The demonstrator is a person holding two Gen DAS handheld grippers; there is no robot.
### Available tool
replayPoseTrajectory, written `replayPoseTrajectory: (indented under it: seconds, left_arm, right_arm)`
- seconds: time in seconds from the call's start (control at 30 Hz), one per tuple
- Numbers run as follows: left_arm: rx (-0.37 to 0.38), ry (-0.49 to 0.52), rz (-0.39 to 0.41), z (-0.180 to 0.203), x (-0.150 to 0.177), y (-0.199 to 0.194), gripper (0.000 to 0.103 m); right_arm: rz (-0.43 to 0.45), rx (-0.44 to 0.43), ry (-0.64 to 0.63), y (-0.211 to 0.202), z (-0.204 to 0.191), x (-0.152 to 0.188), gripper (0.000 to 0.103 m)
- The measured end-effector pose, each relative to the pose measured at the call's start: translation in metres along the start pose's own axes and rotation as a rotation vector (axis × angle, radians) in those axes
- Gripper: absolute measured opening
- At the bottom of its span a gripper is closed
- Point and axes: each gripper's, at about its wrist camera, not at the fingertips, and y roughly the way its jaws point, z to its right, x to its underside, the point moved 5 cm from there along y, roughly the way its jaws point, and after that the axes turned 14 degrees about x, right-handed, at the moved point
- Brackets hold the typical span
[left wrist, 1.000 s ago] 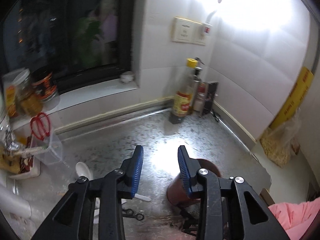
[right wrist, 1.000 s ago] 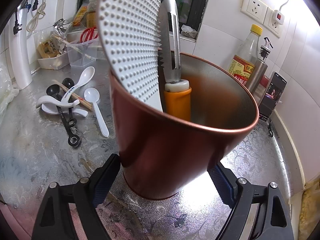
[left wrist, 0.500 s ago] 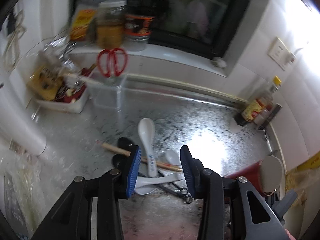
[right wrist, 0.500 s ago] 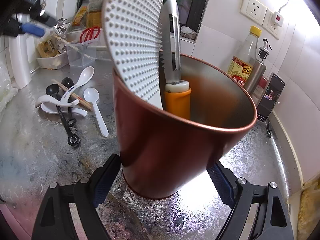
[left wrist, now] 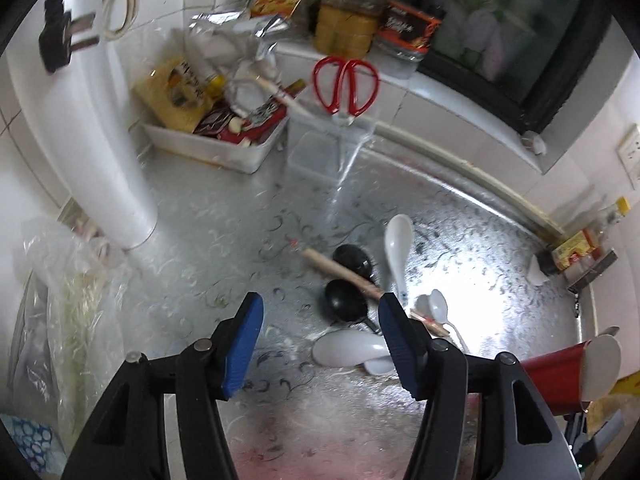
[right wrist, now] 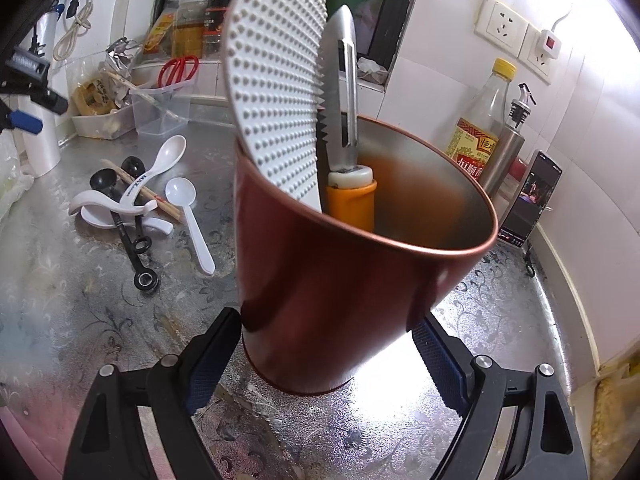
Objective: Organize utensils
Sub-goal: 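Move the left tool back toward the white spoons on the counter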
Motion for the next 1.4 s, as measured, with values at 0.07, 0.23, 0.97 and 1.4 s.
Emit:
replayPoseTrajectory:
  seconds: [0.07,0.23,0.97,1.4]
  left_arm:
    - [-0.010,-0.008,-0.013,-0.002,0.003,0.003,0.062]
    - [-0.052,-0.004,-0.042,0.002,0.009,0.010,0.075]
    - [-0.166,-0.258,-0.119,-0.009,0.031,0.054,0.075]
    - [-0.296,-0.280,-0.117,-0.010,0.024,0.092,0.075]
  right_arm:
    - [0.001,-0.005,0.003,0.000,0.000,0.000,0.089]
    - [0.011,-0.023,0.008,0.001,0.000,0.000,0.088]
    - [0.059,-0.143,0.031,0.019,0.005,-0.008,0.087]
    - [0.074,-0.173,0.022,0.027,0.006,-0.012,0.087]
